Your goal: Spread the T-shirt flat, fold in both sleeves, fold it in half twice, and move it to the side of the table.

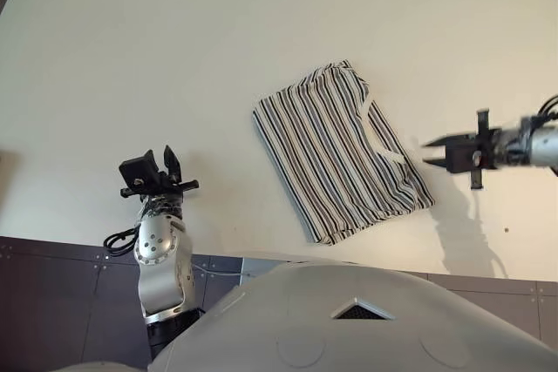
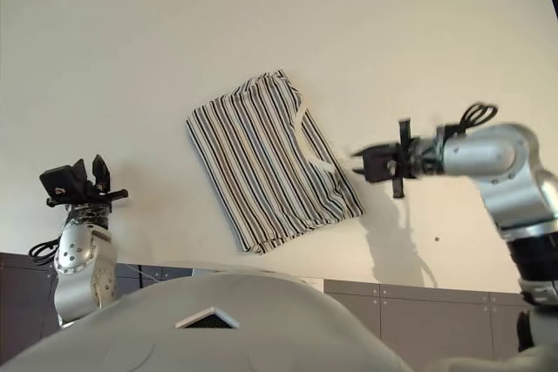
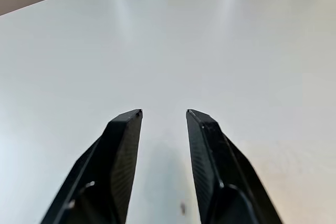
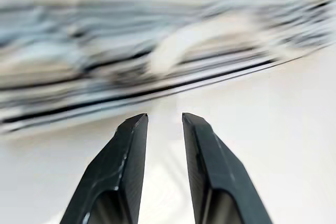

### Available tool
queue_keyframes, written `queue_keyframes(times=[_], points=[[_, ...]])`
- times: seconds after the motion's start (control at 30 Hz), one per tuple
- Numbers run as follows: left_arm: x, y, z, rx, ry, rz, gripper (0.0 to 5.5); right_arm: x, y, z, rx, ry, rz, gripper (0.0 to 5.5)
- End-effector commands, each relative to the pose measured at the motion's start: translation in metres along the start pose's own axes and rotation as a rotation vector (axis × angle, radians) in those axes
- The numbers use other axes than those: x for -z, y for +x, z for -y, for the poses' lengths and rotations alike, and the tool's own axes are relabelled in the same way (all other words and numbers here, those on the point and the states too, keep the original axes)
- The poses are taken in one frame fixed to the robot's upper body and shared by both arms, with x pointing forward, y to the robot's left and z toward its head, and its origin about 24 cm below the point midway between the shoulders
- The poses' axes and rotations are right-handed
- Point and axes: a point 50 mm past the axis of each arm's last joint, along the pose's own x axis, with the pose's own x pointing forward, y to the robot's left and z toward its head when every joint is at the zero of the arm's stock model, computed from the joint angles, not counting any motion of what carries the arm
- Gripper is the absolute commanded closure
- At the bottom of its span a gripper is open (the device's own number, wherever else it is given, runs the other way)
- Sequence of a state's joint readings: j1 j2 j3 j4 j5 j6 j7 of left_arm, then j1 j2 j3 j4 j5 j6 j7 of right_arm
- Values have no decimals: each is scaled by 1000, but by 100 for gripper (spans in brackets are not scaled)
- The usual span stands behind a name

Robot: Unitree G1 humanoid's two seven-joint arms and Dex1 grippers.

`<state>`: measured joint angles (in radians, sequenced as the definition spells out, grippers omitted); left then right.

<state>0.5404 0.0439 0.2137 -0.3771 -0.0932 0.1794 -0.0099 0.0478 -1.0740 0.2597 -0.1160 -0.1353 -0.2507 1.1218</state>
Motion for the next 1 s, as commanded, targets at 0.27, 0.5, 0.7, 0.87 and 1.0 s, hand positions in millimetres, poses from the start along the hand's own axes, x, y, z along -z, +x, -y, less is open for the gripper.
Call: queue_keyframes(times=[0.27, 0.5, 0.7, 0.87, 1.0], points=[[-9, 14, 4, 158, 161, 11, 393, -53, 70, -50, 60, 130, 166, 430], [-16, 13, -11, 170, 254, 27, 393, -54, 42, -27, 154, 175, 178, 430], [-28, 46, 9, 190, 213, 101, 393, -47, 15, 89, 549, 355, 334, 430], [-42, 81, 25, 215, 197, 162, 393, -28, 95, 110, 480, 579, 182, 430], [-47, 92, 36, 221, 176, 192, 393, -10, 110, 113, 446, 649, 88, 430]])
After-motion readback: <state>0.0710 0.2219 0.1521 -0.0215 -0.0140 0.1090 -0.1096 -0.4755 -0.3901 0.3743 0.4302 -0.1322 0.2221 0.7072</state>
